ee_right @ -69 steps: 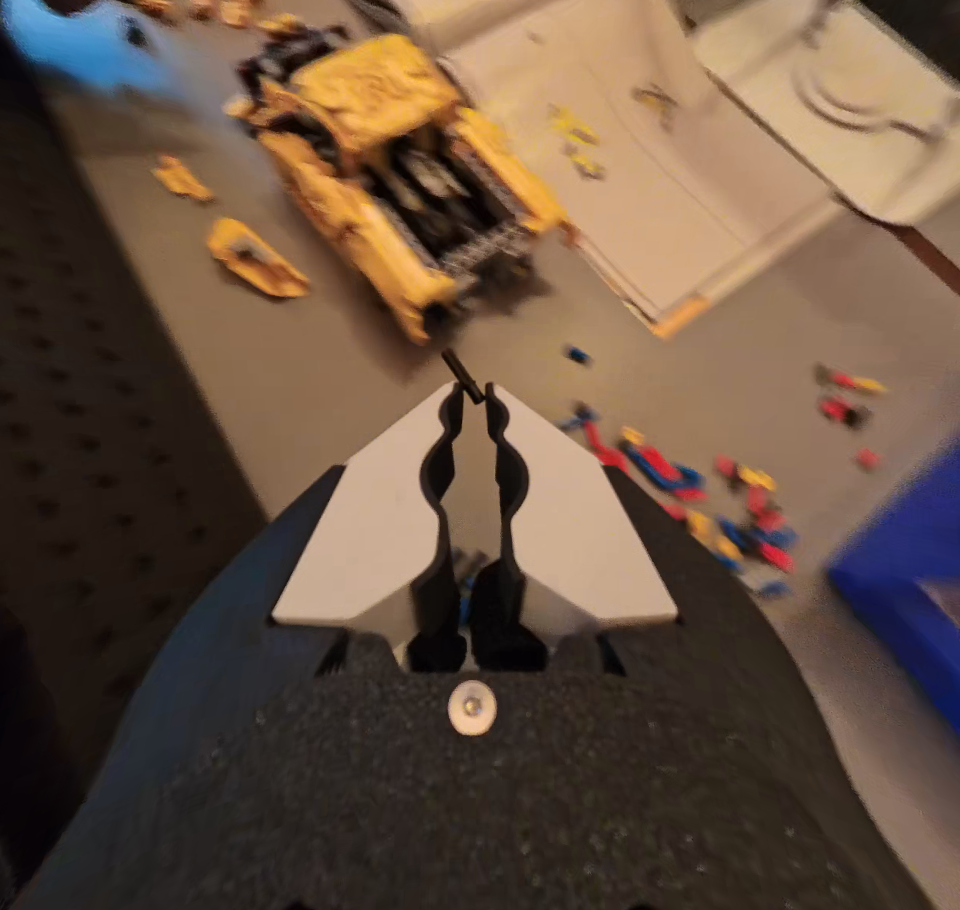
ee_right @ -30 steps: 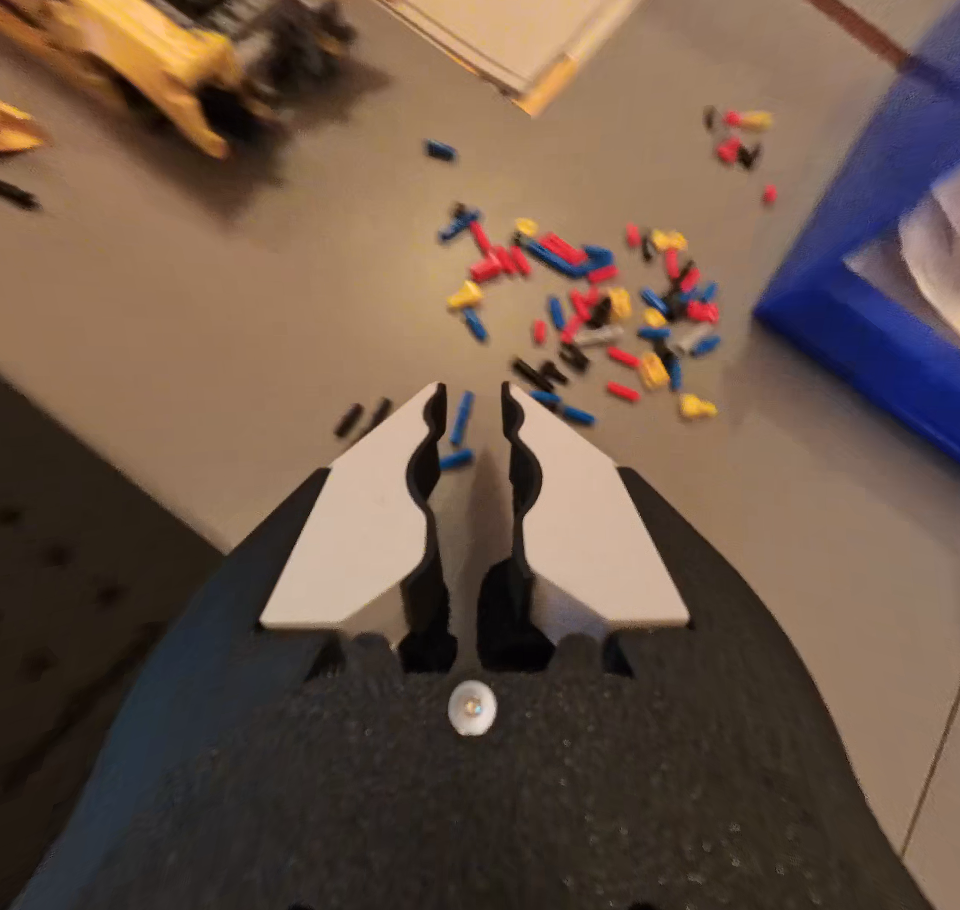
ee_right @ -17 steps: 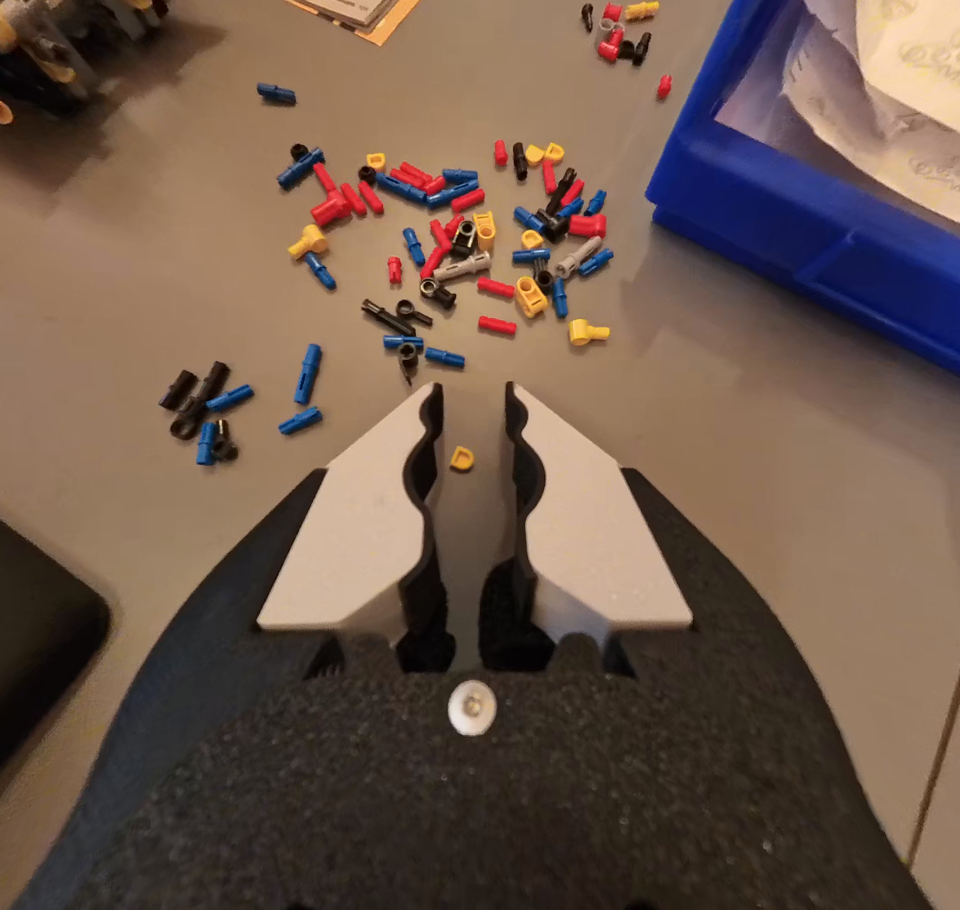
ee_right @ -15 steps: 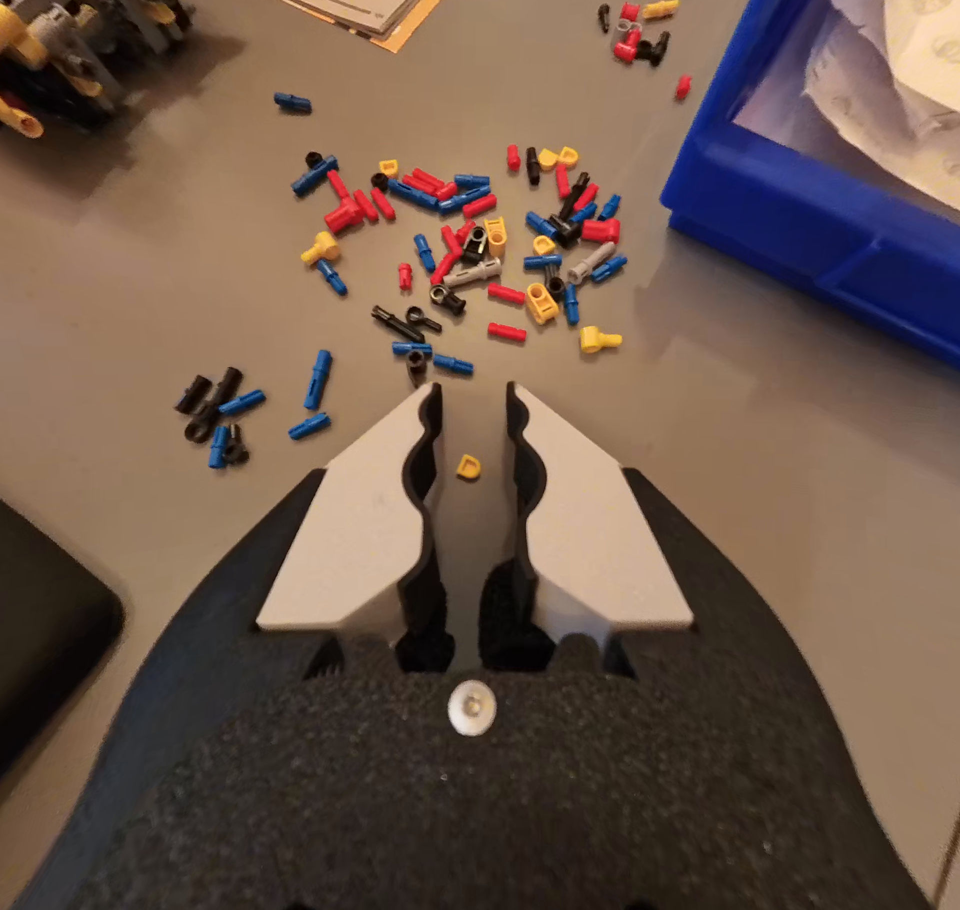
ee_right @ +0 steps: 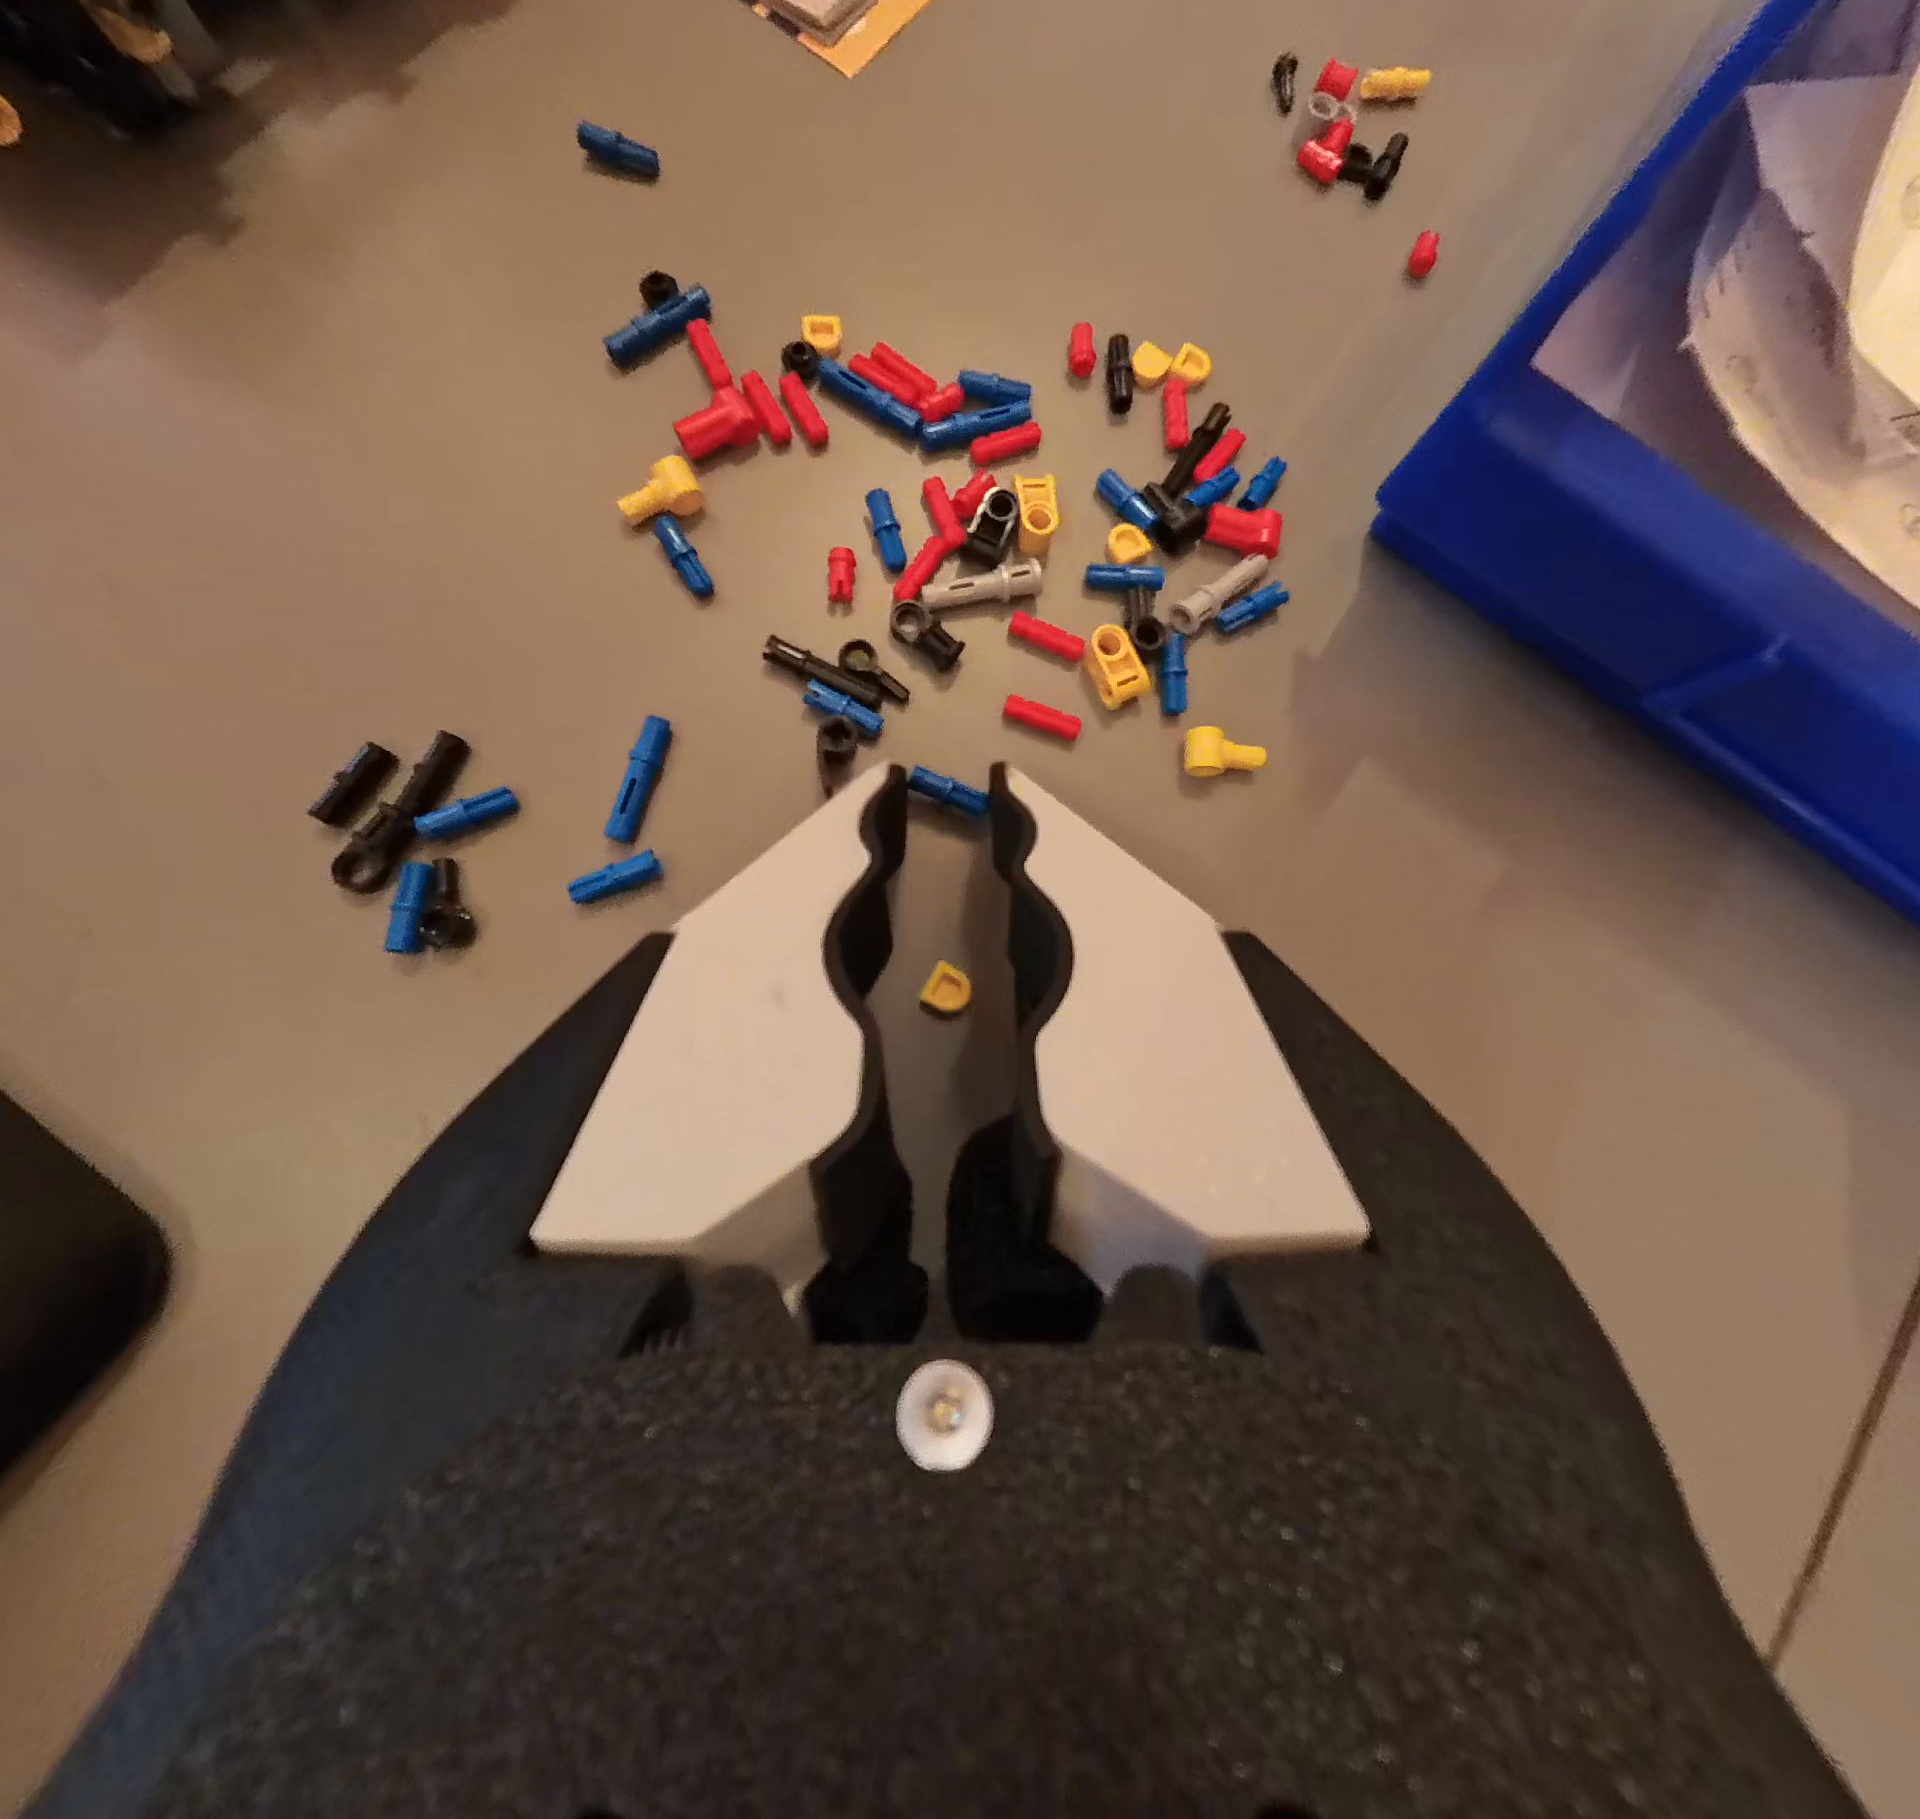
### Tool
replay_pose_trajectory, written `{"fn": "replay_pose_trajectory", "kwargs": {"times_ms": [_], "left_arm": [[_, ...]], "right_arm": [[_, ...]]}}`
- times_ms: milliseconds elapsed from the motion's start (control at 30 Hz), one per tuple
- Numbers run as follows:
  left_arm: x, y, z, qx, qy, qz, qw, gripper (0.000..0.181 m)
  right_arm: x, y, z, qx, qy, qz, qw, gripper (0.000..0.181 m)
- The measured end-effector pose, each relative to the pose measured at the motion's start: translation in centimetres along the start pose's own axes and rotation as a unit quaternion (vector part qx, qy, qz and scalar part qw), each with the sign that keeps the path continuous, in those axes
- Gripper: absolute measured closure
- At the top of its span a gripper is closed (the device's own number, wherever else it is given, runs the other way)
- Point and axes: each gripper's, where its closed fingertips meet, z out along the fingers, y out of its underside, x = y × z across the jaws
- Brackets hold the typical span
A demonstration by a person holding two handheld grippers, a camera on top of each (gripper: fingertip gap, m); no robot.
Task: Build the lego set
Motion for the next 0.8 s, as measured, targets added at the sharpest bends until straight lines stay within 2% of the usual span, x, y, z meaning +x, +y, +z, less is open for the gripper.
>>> {"fn": "replay_pose_trajectory", "kwargs": {"times_ms": [100,167,267,333,467,533,667,800], "left_arm": [[0.0,-0.2,-0.1,0.004,0.0,0.001,1.0,0.165],[0.1,-0.3,-0.2,0.006,0.001,0.001,1.0,0.165],[0.3,-0.4,-0.2,0.008,0.002,0.006,1.0,0.165],[0.4,-0.6,-0.3,0.011,0.003,0.009,1.0,0.165],[0.7,-0.9,-0.5,0.018,0.005,0.012,1.0,0.165],[0.9,-0.8,-0.5,0.016,0.008,0.013,1.0,0.165],[1.0,-1.0,-0.6,0.02,0.009,0.014,1.0,0.165],[1.1,-1.0,-0.6,0.021,0.011,0.015,1.0,0.165]], "right_arm": [[0.6,-0.8,-1.7,0.011,0.026,0.001,1.0,0.167],[-0.3,-2.4,-3.2,0.032,0.017,0.007,0.999,0.167],[-5.1,-5.3,-4.8,0.061,-0.046,-0.014,0.997,0.167],[-9.9,-7.1,-4.8,0.077,-0.1,-0.036,0.991,0.167],[-19.9,-9.1,-3.0,0.091,-0.204,-0.067,0.972,0.167],[-23.3,-9.4,-1.5,0.082,-0.238,-0.068,0.965,0.167],[-25.7,-8.6,1.5,0.036,-0.239,-0.093,0.966,0.166],[-26.7,-8.1,2.5,0.012,-0.232,-0.123,0.965,0.166]]}}
